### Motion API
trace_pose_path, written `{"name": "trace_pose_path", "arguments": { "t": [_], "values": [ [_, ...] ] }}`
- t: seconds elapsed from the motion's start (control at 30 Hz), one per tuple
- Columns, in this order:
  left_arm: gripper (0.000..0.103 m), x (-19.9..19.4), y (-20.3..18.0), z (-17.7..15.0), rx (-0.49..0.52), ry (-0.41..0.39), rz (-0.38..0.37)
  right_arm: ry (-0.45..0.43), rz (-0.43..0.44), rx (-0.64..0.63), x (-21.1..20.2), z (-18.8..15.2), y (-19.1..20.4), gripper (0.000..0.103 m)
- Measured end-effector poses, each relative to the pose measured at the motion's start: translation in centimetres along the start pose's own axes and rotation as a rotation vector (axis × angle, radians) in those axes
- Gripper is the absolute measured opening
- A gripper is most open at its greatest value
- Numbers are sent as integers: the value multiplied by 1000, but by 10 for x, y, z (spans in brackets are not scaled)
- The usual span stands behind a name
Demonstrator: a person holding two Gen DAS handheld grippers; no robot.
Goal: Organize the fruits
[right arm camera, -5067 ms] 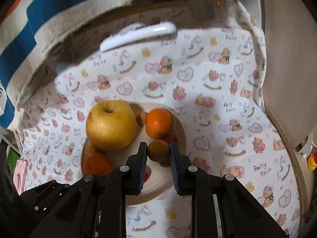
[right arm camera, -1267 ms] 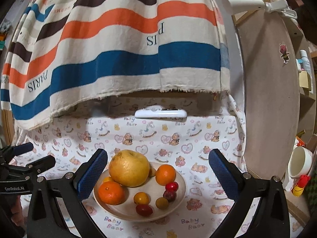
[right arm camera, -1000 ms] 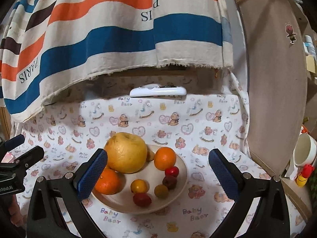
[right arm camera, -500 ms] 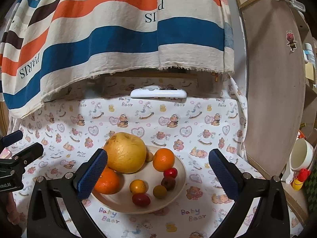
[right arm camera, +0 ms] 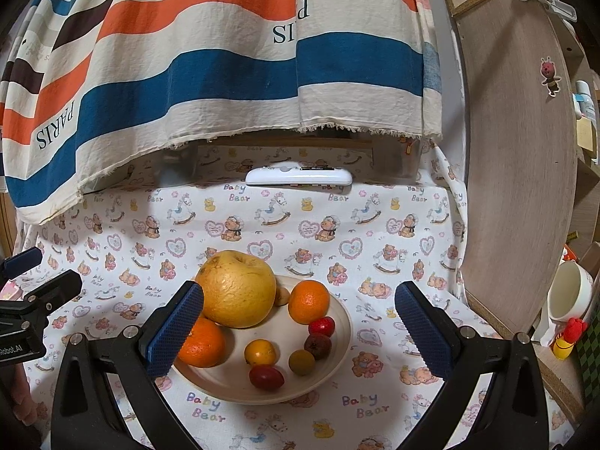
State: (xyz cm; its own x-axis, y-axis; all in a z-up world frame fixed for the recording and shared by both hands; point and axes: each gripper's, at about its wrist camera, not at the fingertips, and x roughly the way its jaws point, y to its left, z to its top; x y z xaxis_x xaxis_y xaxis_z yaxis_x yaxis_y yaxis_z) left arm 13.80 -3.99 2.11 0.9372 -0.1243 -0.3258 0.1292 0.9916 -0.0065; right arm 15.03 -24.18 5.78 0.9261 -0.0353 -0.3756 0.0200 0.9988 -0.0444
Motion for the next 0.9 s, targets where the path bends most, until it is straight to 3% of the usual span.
{"name": "trace_pose_path", "arguments": {
  "t": [0.9],
  "values": [
    [103, 2, 3, -1, 0, 12, 21, -1, 1, -2, -1, -1, 1, 102]
  ]
}}
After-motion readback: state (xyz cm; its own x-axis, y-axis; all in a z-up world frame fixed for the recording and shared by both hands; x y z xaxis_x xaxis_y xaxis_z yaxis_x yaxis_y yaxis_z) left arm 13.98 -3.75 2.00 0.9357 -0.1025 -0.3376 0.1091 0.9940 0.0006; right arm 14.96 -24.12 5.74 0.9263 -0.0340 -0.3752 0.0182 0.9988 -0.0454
